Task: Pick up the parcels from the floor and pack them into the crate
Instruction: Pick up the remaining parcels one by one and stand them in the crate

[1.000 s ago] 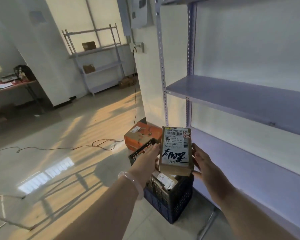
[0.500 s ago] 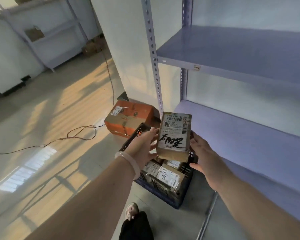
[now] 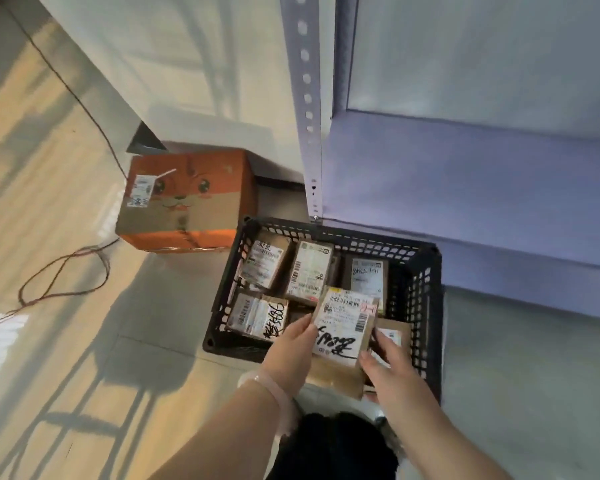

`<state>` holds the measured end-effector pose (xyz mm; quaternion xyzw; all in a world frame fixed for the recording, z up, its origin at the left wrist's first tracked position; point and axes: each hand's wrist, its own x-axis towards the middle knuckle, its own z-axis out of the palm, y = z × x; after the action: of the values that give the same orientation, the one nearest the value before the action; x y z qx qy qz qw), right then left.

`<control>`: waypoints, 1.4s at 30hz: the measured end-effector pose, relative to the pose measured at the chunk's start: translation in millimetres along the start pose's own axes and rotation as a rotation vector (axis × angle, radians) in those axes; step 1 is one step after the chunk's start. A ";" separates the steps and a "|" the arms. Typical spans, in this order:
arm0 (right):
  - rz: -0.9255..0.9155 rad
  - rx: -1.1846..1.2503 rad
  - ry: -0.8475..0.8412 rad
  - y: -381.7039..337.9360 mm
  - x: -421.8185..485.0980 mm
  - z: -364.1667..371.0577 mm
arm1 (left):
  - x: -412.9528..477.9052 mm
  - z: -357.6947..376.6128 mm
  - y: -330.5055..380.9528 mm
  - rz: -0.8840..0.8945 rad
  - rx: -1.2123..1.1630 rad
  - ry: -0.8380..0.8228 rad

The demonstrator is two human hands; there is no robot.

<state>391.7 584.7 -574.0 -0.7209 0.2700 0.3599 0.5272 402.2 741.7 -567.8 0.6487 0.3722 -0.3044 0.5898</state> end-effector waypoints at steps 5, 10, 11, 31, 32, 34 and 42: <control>0.112 0.051 -0.014 22.7 50.0 43.1 | 55.3 -13.8 -38.0 -0.050 0.182 0.137; 0.083 0.035 0.007 25.2 90.1 56.2 | 89.3 -15.9 -47.3 -0.009 0.272 0.187; 0.076 0.024 0.011 25.2 95.8 57.1 | 94.0 -15.5 -46.8 -0.009 0.270 0.197; -0.083 0.011 0.201 -0.6 168.4 -12.8 | 167.2 68.6 2.7 0.284 0.274 0.128; -0.058 -0.022 0.176 0.1 175.4 -13.2 | 172.9 69.1 0.8 0.273 0.305 0.148; -0.027 -0.107 0.114 4.6 184.0 -11.3 | 179.3 69.0 -4.3 0.247 0.340 0.187; -0.071 -0.043 0.024 12.6 185.9 -18.2 | 172.3 76.4 -5.5 0.242 0.331 0.224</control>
<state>496.9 561.7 -727.1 -0.7455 0.2429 0.3380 0.5206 493.7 687.4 -723.5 0.8063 0.2997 -0.2146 0.4627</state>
